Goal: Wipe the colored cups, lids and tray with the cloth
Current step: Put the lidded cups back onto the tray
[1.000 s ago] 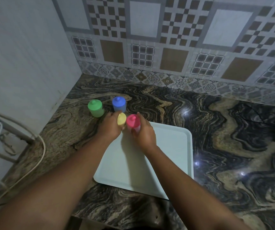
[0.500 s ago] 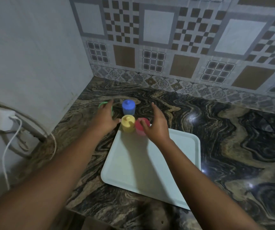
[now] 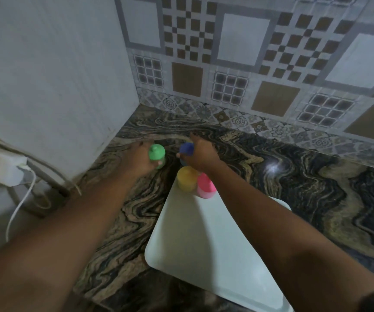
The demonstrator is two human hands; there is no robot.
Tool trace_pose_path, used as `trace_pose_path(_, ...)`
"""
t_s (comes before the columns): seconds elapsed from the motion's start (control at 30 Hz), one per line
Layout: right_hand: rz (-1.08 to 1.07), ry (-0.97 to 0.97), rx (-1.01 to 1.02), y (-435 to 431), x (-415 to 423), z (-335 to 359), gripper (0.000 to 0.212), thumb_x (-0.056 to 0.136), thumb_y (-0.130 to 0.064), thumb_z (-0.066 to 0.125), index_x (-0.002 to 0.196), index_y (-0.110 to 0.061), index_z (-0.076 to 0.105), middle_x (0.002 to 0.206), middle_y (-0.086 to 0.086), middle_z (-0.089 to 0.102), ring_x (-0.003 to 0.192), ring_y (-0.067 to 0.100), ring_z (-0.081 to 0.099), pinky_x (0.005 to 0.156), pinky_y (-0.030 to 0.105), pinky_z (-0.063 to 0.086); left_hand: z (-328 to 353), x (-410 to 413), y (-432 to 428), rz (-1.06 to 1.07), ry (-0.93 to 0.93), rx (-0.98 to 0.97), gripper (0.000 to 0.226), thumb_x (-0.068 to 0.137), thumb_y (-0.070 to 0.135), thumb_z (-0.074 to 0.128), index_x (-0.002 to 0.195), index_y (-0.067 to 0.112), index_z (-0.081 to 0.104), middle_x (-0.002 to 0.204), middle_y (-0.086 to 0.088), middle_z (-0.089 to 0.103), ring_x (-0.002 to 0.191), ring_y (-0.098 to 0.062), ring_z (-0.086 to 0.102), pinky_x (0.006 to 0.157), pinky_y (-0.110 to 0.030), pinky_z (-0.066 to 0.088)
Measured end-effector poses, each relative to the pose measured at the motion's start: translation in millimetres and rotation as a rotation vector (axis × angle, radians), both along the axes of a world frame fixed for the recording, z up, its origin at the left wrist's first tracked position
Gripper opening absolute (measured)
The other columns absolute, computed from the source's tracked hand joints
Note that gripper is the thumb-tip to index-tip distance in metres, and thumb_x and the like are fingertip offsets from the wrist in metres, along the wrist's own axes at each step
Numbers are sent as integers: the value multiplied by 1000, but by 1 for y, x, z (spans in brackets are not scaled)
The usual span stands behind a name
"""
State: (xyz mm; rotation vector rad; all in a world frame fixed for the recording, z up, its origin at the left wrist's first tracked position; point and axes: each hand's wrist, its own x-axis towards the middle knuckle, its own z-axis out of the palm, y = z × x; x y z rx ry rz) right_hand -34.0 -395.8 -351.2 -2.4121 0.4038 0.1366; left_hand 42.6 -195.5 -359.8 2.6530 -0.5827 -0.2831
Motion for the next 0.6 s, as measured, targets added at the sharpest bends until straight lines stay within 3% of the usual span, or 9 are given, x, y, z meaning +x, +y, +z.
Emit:
trace_pose_path(0.17, -12, 60, 40, -2, 8, -11, 77, 87, -37, 79, 147, -4, 43, 144, 19, 53, 129, 36, 53, 103, 45, 48, -14, -1, -2, 16, 5, -55, 73, 78, 29, 80, 143, 17, 48, 136, -17, 56, 124, -37, 51, 100, -40, 43)
trace_pose_path(0.4, -47, 21, 68, -2, 10, -17, 74, 83, -28, 84, 143, -5, 49, 142, 18, 55, 129, 36, 54, 107, 47, 46, -23, -1, -7, 63, -7, -122, 63, 79, 22, 79, 136, 16, 53, 127, -22, 59, 115, -41, 57, 94, -39, 47)
trace_pose_path(0.6, -129, -67, 97, -4, 5, -17, 69, 82, -28, 83, 139, -4, 53, 134, 18, 61, 122, 35, 59, 100, 48, 51, -13, 0, -16, 52, -6, -142, 59, 81, 22, 77, 135, 16, 53, 128, -18, 59, 115, -39, 57, 93, -39, 47)
